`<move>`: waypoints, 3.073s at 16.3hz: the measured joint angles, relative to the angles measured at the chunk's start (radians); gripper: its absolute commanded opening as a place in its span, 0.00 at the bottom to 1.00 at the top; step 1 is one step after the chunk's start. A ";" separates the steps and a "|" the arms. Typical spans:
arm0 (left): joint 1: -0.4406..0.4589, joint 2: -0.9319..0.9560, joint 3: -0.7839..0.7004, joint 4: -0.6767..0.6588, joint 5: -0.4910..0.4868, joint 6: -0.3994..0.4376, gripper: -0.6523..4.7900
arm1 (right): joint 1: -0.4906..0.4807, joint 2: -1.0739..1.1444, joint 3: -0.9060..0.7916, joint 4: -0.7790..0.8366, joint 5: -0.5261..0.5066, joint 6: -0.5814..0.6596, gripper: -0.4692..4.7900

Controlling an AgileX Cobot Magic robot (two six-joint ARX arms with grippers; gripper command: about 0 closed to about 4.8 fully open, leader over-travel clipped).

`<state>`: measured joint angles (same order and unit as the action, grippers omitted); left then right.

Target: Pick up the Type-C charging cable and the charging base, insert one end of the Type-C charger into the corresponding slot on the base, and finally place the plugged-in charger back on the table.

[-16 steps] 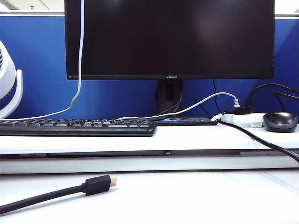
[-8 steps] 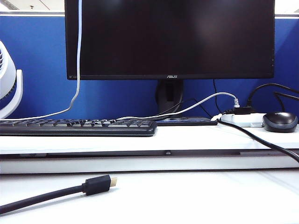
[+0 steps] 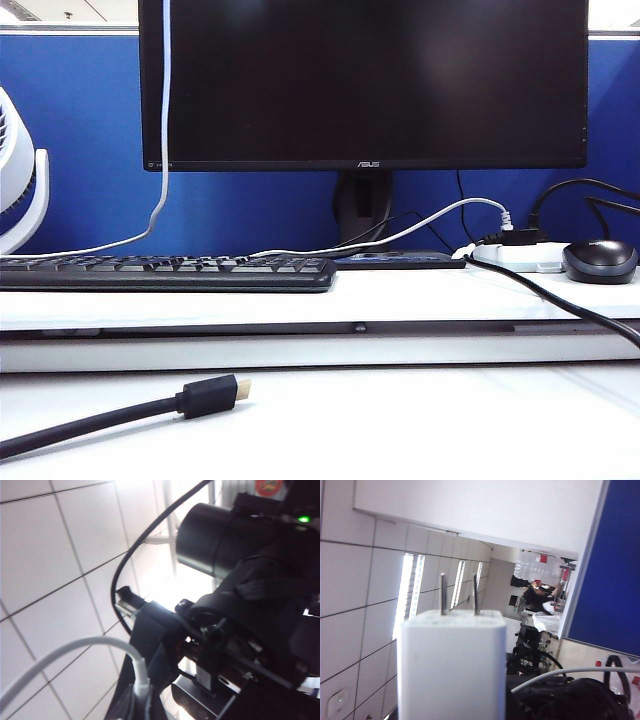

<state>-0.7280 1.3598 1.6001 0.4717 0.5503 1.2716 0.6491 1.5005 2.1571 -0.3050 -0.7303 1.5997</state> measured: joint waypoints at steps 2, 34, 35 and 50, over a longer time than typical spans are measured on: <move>-0.001 -0.002 0.000 -0.003 -0.005 0.000 0.11 | 0.000 0.000 0.000 0.003 0.000 0.001 0.08; 0.002 -0.036 -0.008 0.378 -0.327 -1.315 0.11 | -0.081 -0.024 0.007 0.021 0.057 -0.188 0.08; 0.001 -0.036 -0.008 0.388 -0.328 -1.373 0.11 | -0.080 -0.024 0.007 0.021 0.057 -0.201 0.08; 0.144 0.063 -0.008 -0.732 -0.392 -1.260 0.11 | -0.192 -0.093 0.007 -0.398 0.287 -0.640 0.08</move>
<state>-0.5838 1.4223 1.5917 -0.2600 0.1585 0.0113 0.4572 1.4078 2.1639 -0.7032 -0.4431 0.9596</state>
